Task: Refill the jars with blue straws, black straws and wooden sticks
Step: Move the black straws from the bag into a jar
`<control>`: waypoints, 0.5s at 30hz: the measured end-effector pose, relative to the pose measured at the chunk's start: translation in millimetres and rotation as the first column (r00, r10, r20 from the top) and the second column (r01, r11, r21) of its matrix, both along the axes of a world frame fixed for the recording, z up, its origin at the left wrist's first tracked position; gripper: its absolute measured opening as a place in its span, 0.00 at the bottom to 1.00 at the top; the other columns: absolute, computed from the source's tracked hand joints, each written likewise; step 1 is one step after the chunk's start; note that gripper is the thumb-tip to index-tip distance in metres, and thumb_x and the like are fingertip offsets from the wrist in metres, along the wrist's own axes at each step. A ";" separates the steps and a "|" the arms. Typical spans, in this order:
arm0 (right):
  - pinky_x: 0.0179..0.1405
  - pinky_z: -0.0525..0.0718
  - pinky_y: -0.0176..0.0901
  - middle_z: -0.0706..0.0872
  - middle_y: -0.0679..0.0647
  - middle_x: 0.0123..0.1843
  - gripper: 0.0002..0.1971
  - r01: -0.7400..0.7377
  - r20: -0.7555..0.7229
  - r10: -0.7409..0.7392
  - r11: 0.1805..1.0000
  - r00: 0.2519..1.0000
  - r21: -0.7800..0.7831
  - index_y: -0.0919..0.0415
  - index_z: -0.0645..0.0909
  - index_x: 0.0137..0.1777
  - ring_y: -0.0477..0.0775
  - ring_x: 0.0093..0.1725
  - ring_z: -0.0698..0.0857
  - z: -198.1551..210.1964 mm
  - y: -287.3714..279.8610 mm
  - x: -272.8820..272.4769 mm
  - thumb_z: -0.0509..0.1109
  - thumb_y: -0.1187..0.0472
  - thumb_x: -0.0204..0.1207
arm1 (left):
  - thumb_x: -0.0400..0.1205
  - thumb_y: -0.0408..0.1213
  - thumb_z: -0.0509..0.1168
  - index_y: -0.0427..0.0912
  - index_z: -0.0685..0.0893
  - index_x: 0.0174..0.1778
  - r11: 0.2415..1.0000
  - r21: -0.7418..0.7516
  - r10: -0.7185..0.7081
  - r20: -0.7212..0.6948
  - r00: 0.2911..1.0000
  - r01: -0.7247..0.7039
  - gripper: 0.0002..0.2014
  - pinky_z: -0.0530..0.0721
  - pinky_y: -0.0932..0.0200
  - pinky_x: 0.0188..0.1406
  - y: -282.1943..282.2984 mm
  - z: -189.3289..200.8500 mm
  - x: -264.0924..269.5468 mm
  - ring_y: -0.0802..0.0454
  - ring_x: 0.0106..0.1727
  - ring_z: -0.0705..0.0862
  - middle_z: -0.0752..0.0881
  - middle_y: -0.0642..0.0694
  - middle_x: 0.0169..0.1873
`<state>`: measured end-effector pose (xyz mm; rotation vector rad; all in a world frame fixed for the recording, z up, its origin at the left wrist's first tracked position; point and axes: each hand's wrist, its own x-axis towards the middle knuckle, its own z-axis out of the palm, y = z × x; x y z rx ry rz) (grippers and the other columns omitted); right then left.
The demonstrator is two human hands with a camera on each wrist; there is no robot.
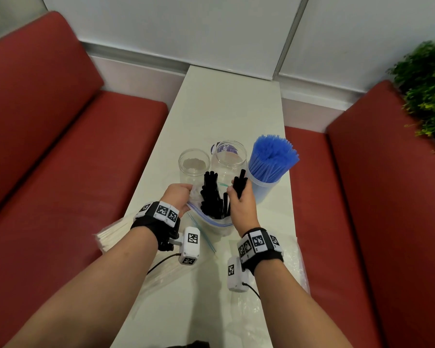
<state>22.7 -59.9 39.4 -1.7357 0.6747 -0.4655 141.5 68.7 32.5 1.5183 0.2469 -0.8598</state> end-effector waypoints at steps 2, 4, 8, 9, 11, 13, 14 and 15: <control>0.57 0.76 0.33 0.83 0.41 0.54 0.10 -0.032 -0.024 0.032 0.999 0.999 -0.005 0.54 0.72 0.65 0.30 0.54 0.82 6.6 0.8 3.8 0.64 0.63 0.87 | 0.84 0.14 0.50 0.29 0.86 0.64 1.000 0.003 0.001 0.004 1.000 -0.001 0.22 0.88 0.60 0.29 0.6 -0.8 0.1 0.43 0.38 0.86 0.88 0.36 0.41; 0.61 0.80 0.45 0.83 0.45 0.54 0.09 -0.058 -0.004 0.058 0.998 0.998 -0.007 0.57 0.72 0.66 0.46 0.57 0.85 27.3 -3.3 11.2 0.64 0.62 0.88 | 0.84 0.14 0.50 0.26 0.86 0.65 1.000 0.002 -0.007 0.013 1.000 0.007 0.22 0.89 0.55 0.36 1.1 -1.4 1.1 0.40 0.42 0.86 0.88 0.33 0.46; 0.58 0.84 0.49 0.82 0.45 0.48 0.07 -0.070 0.151 0.075 0.997 0.986 -0.034 0.56 0.74 0.61 0.49 0.49 0.86 95.6 -26.6 34.3 0.65 0.62 0.86 | 0.84 0.14 0.52 0.25 0.85 0.65 1.000 0.003 -0.029 0.016 0.999 0.029 0.21 0.89 0.52 0.42 1.6 -1.1 3.4 0.40 0.43 0.86 0.88 0.31 0.47; 0.57 0.84 0.48 0.81 0.45 0.48 0.06 -0.073 0.220 0.076 0.997 0.973 -0.021 0.54 0.74 0.59 0.46 0.47 0.85 113.0 -32.2 40.2 0.65 0.63 0.86 | 0.84 0.14 0.52 0.25 0.86 0.65 1.000 -0.001 -0.031 0.010 0.999 0.031 0.20 0.90 0.54 0.38 1.5 -0.3 3.3 0.41 0.41 0.87 0.88 0.33 0.45; 0.57 0.85 0.43 0.81 0.46 0.50 0.07 -0.061 0.358 0.056 0.998 0.932 0.004 0.51 0.74 0.57 0.41 0.44 0.85 140.0 -41.6 52.6 0.65 0.64 0.84 | 0.85 0.15 0.53 0.26 0.86 0.65 1.000 -0.006 -0.029 -0.006 1.000 0.029 0.19 0.89 0.59 0.29 1.1 0.4 3.1 0.43 0.39 0.87 0.88 0.35 0.42; 0.57 0.85 0.41 0.80 0.47 0.51 0.07 -0.018 0.434 0.033 0.999 0.900 -0.037 0.53 0.73 0.58 0.39 0.44 0.85 153.1 -47.6 66.8 0.64 0.64 0.85 | 0.85 0.15 0.53 0.27 0.86 0.64 0.999 -0.007 -0.037 -0.011 0.999 0.037 0.19 0.89 0.58 0.30 0.8 0.4 2.4 0.44 0.38 0.86 0.89 0.34 0.43; 0.59 0.85 0.43 0.80 0.46 0.51 0.06 0.007 0.449 0.020 0.998 0.893 -0.059 0.55 0.72 0.58 0.38 0.44 0.84 154.6 -49.9 74.8 0.63 0.65 0.85 | 0.85 0.15 0.52 0.27 0.86 0.64 0.999 -0.012 -0.043 -0.011 0.999 0.043 0.20 0.89 0.57 0.33 0.6 0.1 2.7 0.43 0.39 0.86 0.89 0.32 0.46; 0.60 0.84 0.45 0.79 0.44 0.50 0.06 0.032 0.452 0.004 0.997 0.892 -0.072 0.57 0.71 0.59 0.36 0.44 0.83 152.6 -52.1 83.0 0.63 0.66 0.85 | 0.85 0.15 0.53 0.26 0.86 0.64 0.999 -0.020 -0.045 -0.012 0.999 0.045 0.20 0.89 0.55 0.36 0.4 -0.3 3.0 0.43 0.39 0.86 0.88 0.31 0.48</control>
